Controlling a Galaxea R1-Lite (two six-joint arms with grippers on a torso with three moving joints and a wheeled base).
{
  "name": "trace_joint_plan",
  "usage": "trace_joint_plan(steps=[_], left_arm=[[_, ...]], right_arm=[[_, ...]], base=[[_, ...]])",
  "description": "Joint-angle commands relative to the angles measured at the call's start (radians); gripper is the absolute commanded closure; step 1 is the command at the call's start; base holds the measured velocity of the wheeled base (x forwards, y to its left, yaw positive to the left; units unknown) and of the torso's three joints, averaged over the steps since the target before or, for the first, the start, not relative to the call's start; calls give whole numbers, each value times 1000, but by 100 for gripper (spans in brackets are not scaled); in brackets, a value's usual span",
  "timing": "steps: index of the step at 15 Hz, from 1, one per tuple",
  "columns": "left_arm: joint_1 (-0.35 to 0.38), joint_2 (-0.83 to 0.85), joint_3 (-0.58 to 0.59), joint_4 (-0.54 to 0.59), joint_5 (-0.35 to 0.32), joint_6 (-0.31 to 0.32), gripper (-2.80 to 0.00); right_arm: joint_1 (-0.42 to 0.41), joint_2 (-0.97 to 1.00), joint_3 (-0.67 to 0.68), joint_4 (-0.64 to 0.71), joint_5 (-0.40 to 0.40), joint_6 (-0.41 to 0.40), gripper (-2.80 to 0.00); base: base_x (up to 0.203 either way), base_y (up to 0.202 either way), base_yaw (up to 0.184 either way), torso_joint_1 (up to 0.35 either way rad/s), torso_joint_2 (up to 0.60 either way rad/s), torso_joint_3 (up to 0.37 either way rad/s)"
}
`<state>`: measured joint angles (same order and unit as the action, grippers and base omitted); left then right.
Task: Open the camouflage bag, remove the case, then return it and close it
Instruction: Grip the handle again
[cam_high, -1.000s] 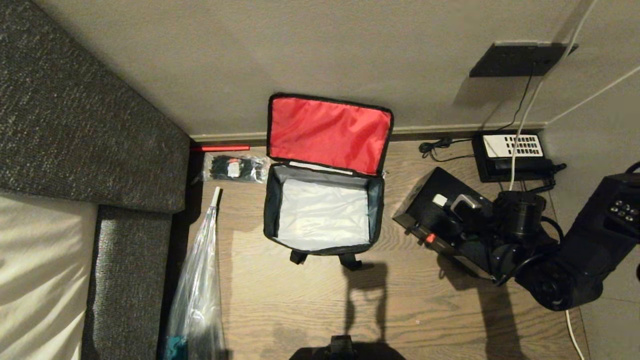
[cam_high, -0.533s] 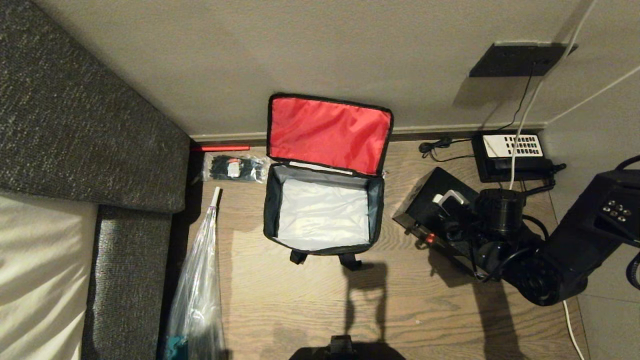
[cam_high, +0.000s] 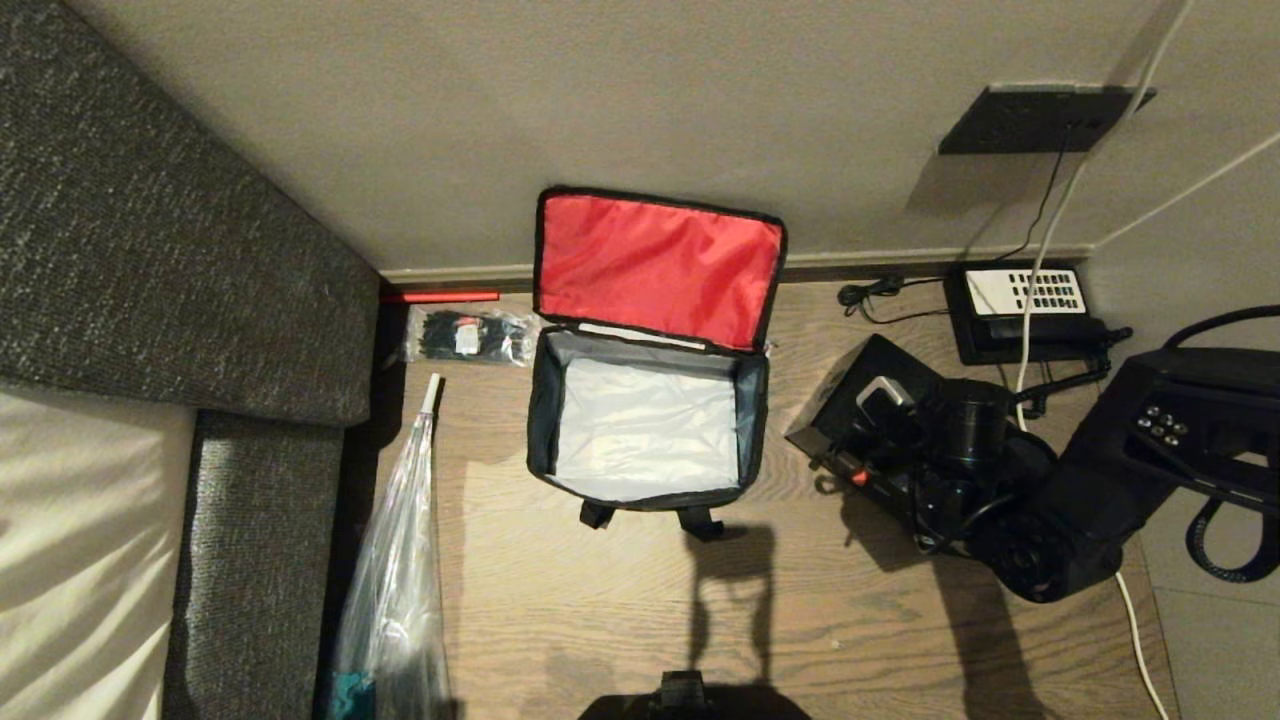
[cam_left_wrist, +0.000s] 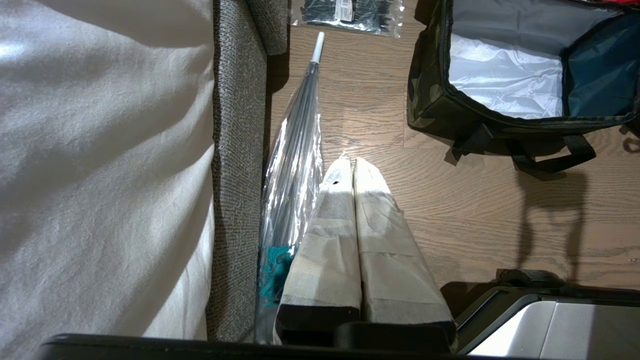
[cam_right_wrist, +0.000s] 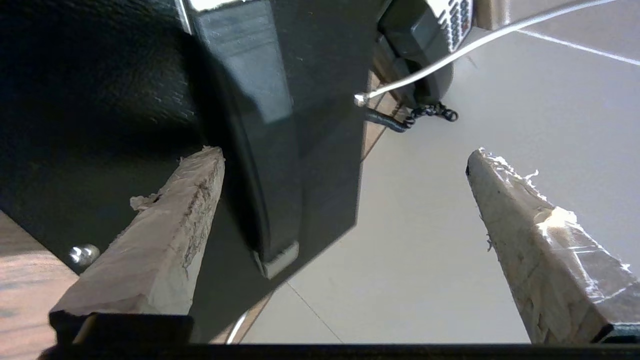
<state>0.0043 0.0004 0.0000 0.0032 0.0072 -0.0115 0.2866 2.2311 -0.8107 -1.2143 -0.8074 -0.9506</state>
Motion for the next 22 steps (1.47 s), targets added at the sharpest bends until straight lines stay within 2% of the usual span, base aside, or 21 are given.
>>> trace_joint_plan(steps=[1,9,15,22], left_arm=[[0,-2,3,0,0,-1,0],[1,-2,3,0,0,-1,0],[0,-2,3,0,0,-1,0],[0,-2,3,0,0,-1,0]], right_arm=[[-4,43,-22,-8,-6,-6,-280],[-68,69,-173,-25,-56,-27,-280],[-108,4,-169,1,-48,-41,-280],[-137,23,-188,33,-49,-43,-280]], base=[[0,0,0,0,0,0],[0,0,0,0,0,0],[0,0,0,0,0,0],[0,0,0,0,0,0]])
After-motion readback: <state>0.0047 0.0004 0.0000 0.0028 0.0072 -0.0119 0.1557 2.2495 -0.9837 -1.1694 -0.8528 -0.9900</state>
